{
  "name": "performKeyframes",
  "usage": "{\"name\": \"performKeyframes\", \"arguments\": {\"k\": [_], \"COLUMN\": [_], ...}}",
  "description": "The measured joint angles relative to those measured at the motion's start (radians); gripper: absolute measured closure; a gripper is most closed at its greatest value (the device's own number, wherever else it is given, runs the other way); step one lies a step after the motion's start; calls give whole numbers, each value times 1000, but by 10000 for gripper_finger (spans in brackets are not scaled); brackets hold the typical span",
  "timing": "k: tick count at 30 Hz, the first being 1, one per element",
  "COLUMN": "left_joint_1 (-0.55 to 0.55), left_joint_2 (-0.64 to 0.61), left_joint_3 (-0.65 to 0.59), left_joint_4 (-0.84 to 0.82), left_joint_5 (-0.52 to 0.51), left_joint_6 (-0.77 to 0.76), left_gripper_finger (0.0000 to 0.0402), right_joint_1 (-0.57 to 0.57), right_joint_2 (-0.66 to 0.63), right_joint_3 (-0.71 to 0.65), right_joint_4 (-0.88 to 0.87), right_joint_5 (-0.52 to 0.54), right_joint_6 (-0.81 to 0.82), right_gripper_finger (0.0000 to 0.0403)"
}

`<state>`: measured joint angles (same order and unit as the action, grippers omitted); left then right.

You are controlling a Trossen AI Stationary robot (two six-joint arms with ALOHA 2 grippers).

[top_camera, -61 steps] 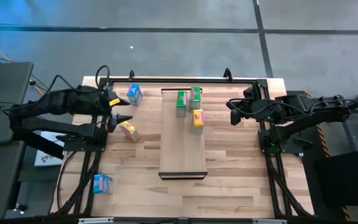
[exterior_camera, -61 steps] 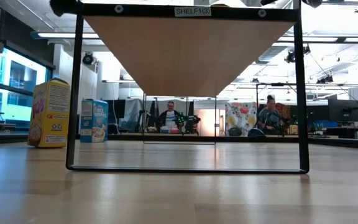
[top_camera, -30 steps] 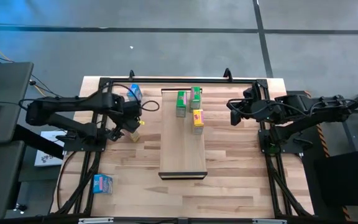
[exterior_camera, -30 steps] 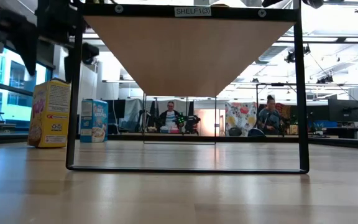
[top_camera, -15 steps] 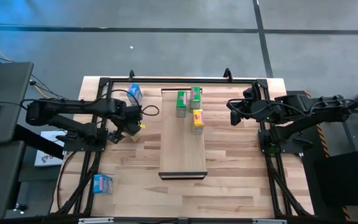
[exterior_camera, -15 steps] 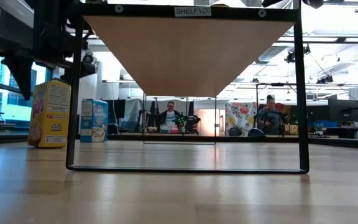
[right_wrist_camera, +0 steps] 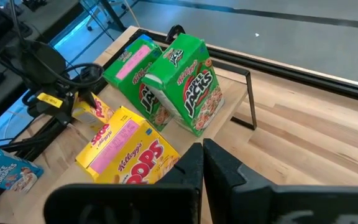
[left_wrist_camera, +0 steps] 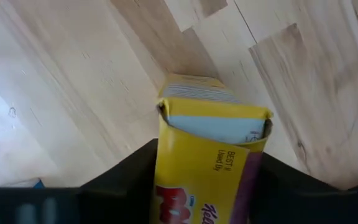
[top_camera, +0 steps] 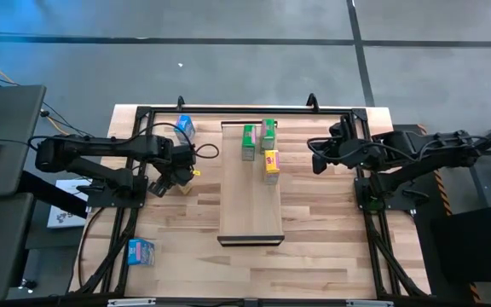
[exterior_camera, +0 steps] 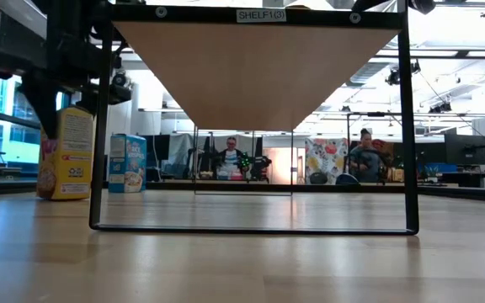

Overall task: Stack cereal on shelf
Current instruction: Put the yellow cereal box on the shelf

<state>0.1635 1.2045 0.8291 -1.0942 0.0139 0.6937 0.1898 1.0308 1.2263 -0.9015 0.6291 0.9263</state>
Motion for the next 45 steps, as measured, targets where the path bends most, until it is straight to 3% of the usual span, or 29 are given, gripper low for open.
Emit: {"name": "performKeyframes", "arguments": {"k": [6, 10, 16, 21, 28, 33, 45], "left_joint_1": [0, 0, -10, -55, -138, -198, -232], "left_joint_2": [0, 0, 0, 6, 127, 228, 377], "left_joint_3": [17, 111, 412, 689, 957, 1032, 1038], "left_joint_4": [-23, -88, -223, -227, -250, -278, -294], "left_joint_5": [-1, -10, -26, -27, -107, -108, -105], "left_joint_6": [-44, -77, -168, -196, -287, -213, 47], "left_gripper_finger": [256, 267, 270, 270, 270, 270, 270], "right_joint_1": [0, 0, 0, 0, 0, 0, 0], "right_joint_2": [6, 6, 6, 6, 6, 6, 6], "right_joint_3": [0, 0, 0, 0, 0, 0, 0], "right_joint_4": [0, 0, 0, 0, -1, 0, 0], "right_joint_5": [-2, 2, 2, 3, 10, 10, 20], "right_joint_6": [0, -3, -9, -10, -9, 14, 64], "right_gripper_finger": [402, 402, 402, 402, 402, 402, 402]}}
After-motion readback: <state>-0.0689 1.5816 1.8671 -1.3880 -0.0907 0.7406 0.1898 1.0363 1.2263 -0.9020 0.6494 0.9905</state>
